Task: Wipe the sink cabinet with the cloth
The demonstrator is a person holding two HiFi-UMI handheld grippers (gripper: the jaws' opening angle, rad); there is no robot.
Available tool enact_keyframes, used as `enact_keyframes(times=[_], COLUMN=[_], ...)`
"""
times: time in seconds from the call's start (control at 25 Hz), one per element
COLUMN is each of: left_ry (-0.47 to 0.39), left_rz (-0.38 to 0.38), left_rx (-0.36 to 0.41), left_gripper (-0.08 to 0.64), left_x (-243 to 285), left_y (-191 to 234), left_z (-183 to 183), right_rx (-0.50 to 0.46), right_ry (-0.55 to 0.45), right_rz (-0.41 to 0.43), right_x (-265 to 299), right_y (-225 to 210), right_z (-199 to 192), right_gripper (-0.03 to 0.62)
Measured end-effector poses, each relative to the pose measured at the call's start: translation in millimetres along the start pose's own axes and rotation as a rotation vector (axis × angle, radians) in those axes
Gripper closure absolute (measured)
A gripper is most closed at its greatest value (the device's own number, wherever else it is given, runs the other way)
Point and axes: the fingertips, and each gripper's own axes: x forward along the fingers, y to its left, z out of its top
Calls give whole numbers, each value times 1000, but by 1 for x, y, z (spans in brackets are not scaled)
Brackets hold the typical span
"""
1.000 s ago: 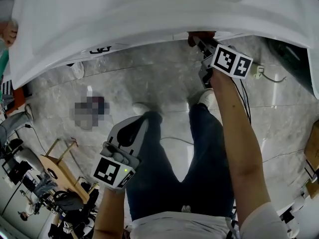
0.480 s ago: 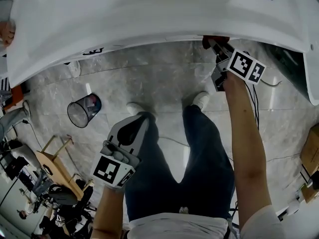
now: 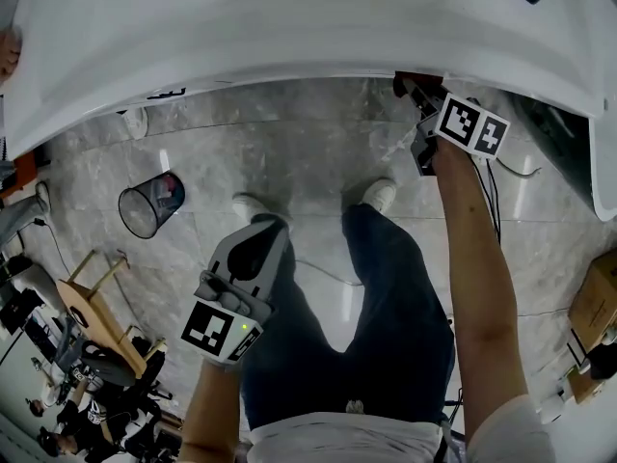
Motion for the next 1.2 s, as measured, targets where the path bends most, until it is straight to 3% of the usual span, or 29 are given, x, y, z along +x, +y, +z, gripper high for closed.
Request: enact_keyframes(times=[0.6, 1.2], left_ry=[-41, -50], left_rz=[84, 87], left_rx=[-71, -88], left_gripper=[548, 548], left_x=[-12, -42], left_y=[32, 58], left_z=[-12, -27], right_rx=[-47, 161], right_ry=[142, 70], right_rz=[-17, 79], right_x=[54, 80], right_y=[14, 63], right_z=[-45, -59], right_gripper=[503, 503])
